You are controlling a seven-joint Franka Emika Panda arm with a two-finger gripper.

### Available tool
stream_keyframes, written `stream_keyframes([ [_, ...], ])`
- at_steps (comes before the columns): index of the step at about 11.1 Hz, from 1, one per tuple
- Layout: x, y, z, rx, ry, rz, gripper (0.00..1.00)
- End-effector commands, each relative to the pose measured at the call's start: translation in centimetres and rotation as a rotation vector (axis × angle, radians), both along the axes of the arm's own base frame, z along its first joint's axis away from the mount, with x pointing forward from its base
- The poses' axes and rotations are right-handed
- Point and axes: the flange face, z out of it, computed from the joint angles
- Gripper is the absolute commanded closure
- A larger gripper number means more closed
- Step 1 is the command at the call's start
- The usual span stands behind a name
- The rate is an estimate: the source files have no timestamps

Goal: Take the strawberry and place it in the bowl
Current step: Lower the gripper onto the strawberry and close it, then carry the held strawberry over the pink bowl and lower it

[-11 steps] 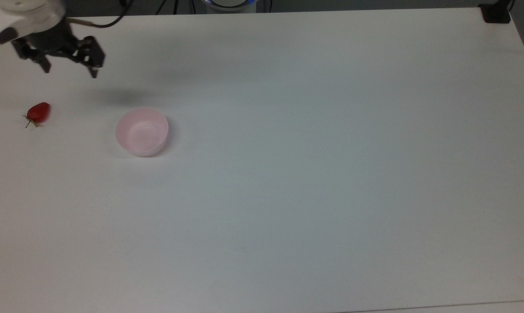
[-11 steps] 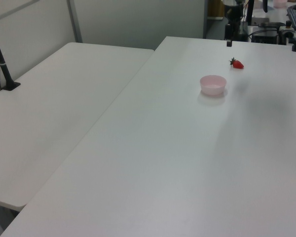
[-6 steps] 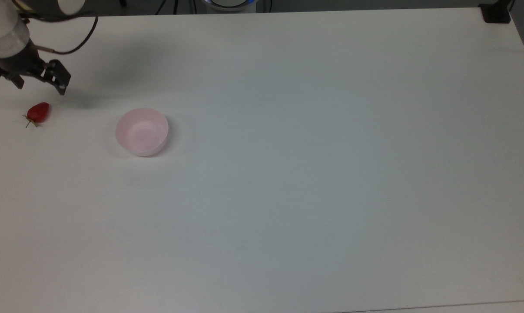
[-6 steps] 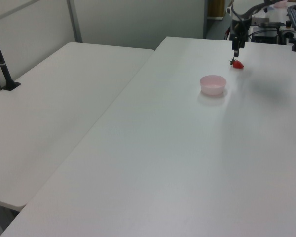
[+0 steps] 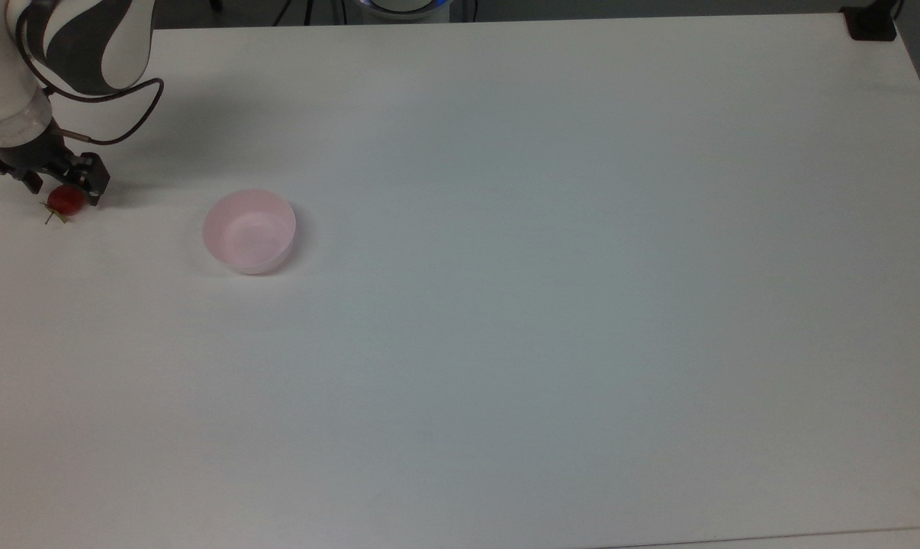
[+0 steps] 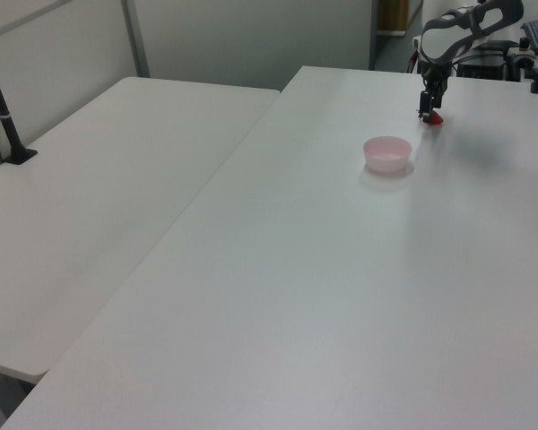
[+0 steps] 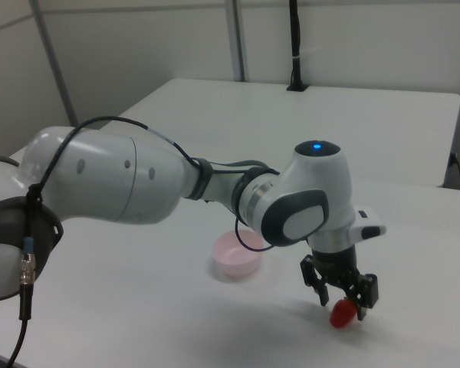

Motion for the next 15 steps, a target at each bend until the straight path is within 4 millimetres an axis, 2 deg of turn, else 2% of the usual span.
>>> stream_keyframes([
  [1,0.3,-0.4,-1.4,-0.016,-0.044,-0.087,0.49],
  [3,0.4,0.0,-0.7,-0.007,-0.050,-0.104,0.77],
  [5,1.0,2.1,2.2,0.015,-0.042,-0.119,0.81],
  [6,1.9,4.7,3.9,0.025,-0.027,-0.088,0.80],
  [8,4.1,11.3,7.1,0.039,-0.013,-0.049,0.80],
  [9,5.6,15.1,7.6,0.040,-0.016,-0.040,0.79],
  [11,7.8,22.0,7.2,0.042,-0.021,-0.043,0.79],
  [12,8.3,24.4,6.9,0.041,-0.018,-0.041,0.79],
  [13,8.6,25.9,6.3,0.042,-0.009,-0.032,0.79],
  [15,8.6,26.8,5.3,0.036,0.011,-0.022,0.76],
])
